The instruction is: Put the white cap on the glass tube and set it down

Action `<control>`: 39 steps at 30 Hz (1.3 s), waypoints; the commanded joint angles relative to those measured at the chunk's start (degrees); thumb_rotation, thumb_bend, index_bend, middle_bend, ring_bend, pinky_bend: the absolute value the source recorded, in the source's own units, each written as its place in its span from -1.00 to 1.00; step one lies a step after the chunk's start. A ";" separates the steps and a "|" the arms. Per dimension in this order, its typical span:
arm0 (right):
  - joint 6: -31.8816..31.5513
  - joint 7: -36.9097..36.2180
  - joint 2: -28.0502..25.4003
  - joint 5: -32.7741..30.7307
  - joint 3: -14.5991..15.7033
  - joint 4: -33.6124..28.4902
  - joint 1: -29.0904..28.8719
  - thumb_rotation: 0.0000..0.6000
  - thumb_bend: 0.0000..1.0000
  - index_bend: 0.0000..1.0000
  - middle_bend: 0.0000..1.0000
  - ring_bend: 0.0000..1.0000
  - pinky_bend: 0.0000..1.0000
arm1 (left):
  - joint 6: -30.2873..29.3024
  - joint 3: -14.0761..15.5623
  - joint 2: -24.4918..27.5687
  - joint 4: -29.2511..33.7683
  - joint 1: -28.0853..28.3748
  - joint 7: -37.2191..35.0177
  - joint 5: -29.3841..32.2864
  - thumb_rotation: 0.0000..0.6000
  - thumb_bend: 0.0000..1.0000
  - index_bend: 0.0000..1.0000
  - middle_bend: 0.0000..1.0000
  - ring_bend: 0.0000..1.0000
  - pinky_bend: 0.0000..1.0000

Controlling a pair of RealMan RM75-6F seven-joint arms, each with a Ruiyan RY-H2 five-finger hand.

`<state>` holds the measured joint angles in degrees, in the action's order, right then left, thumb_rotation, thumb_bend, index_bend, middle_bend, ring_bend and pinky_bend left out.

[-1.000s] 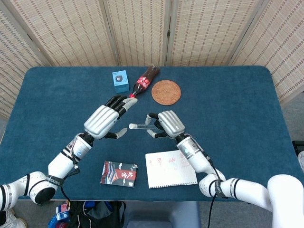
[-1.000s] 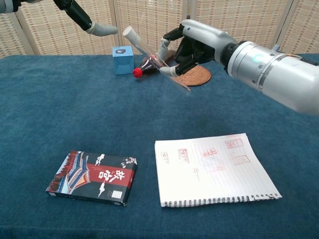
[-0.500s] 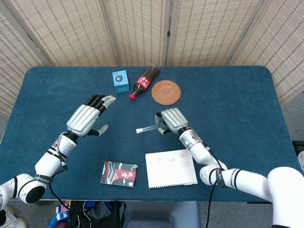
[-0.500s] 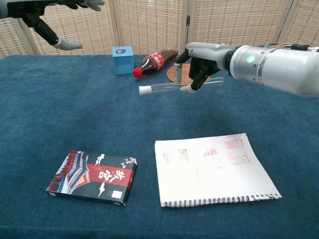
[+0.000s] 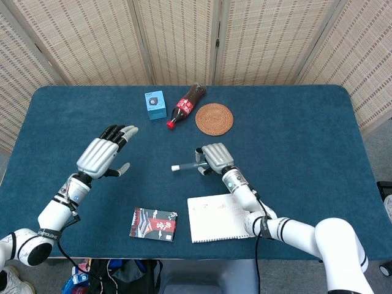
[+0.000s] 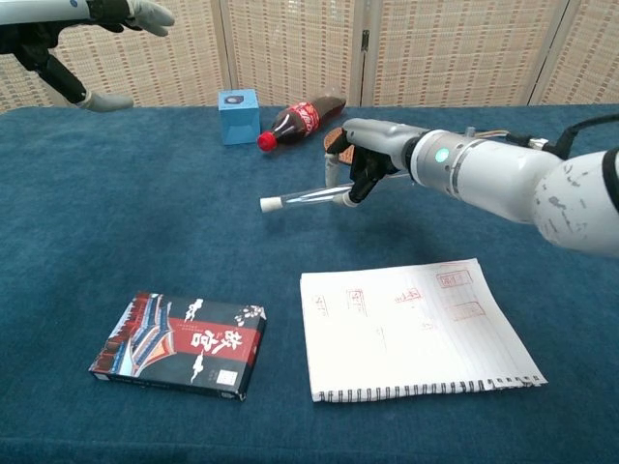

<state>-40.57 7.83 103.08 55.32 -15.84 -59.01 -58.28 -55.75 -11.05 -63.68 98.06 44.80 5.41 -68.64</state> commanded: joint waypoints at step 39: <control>-24.53 6.84 -35.16 13.72 7.24 -37.67 23.22 1.00 -0.39 -0.04 0.46 0.45 0.89 | -8.22 3.61 2.40 -3.34 -11.12 0.35 2.91 1.00 -0.34 -0.95 -1.00 -1.00 -1.00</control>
<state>-58.76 9.27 76.50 67.41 -12.06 -87.92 -41.46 -60.79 -8.11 -61.15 95.38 36.06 6.12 -64.73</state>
